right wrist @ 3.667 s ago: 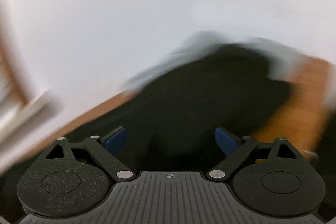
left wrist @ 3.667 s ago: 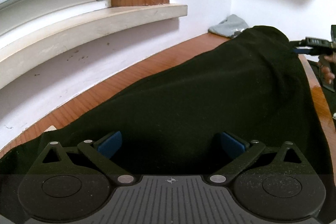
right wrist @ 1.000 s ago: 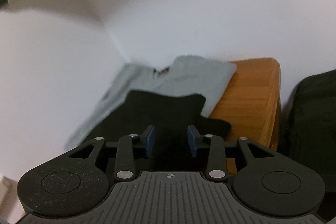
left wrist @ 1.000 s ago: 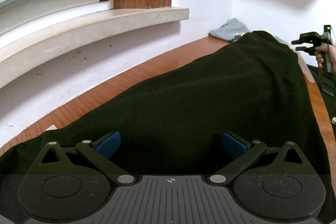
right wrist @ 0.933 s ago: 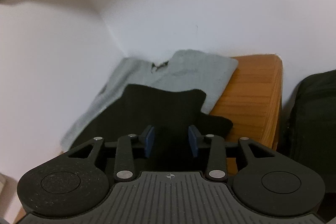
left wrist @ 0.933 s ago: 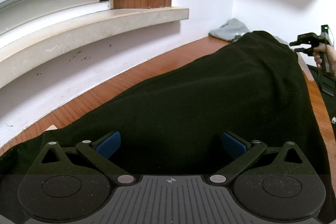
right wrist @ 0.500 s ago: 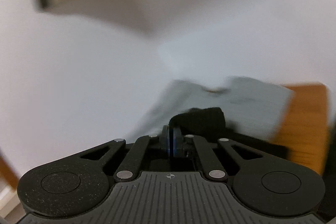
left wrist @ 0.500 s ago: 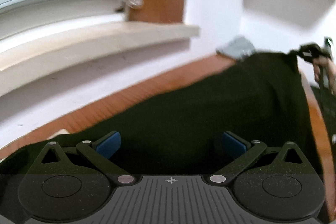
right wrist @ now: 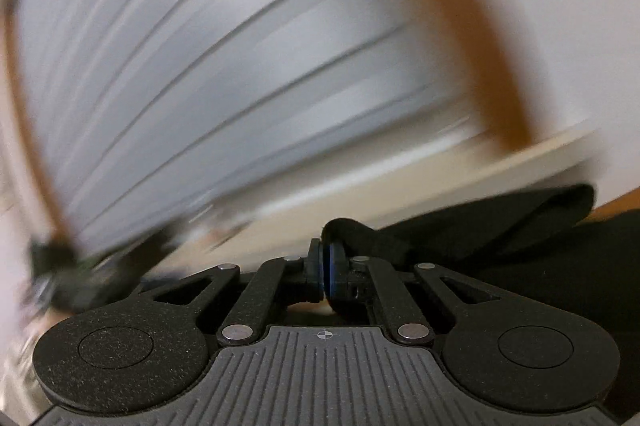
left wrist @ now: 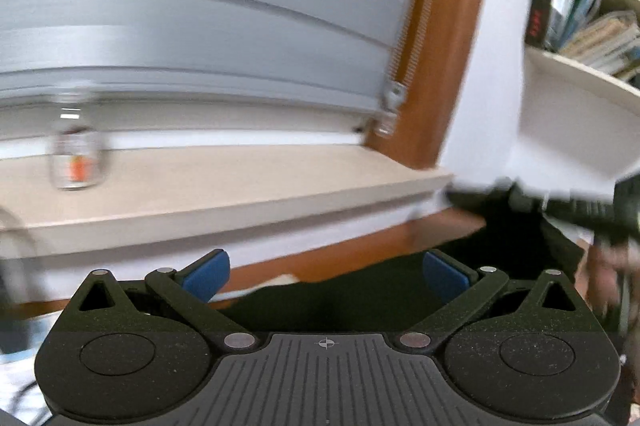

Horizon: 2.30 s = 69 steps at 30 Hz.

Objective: Fold clothes

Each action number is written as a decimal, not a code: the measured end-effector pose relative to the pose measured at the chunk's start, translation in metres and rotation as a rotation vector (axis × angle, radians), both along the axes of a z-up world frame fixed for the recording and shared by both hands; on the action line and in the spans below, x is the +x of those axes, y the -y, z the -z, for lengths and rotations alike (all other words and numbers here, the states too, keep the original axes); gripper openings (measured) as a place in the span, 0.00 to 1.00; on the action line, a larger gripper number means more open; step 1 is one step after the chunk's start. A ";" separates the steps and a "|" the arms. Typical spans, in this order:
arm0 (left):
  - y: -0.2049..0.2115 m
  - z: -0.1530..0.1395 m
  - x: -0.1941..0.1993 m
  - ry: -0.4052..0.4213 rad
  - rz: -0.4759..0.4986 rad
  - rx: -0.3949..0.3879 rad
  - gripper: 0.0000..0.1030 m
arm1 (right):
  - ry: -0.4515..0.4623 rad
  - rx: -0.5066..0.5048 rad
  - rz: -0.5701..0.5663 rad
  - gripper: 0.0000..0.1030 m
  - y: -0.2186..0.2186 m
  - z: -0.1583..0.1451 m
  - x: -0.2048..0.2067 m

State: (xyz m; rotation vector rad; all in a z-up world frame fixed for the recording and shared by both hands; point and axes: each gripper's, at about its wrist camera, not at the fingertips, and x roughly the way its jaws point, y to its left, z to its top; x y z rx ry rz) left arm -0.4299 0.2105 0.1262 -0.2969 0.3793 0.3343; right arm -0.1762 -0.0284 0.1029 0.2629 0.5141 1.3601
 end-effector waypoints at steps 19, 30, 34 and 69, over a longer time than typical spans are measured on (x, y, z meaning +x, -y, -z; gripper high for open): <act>0.027 0.064 -0.003 -0.207 0.004 -0.062 0.99 | 0.349 -0.305 -0.128 0.57 -0.025 0.040 -0.100; 0.014 0.084 -0.004 -0.161 -0.038 -0.162 0.73 | 0.459 -0.379 0.123 0.61 0.083 0.060 -0.053; 0.005 0.082 -0.005 -0.122 -0.054 -0.217 0.37 | 0.493 -0.411 0.192 0.61 0.114 0.070 -0.039; -0.008 0.034 -0.073 -0.096 -0.115 -0.009 0.64 | 0.414 -0.214 0.116 0.71 0.128 0.070 -0.026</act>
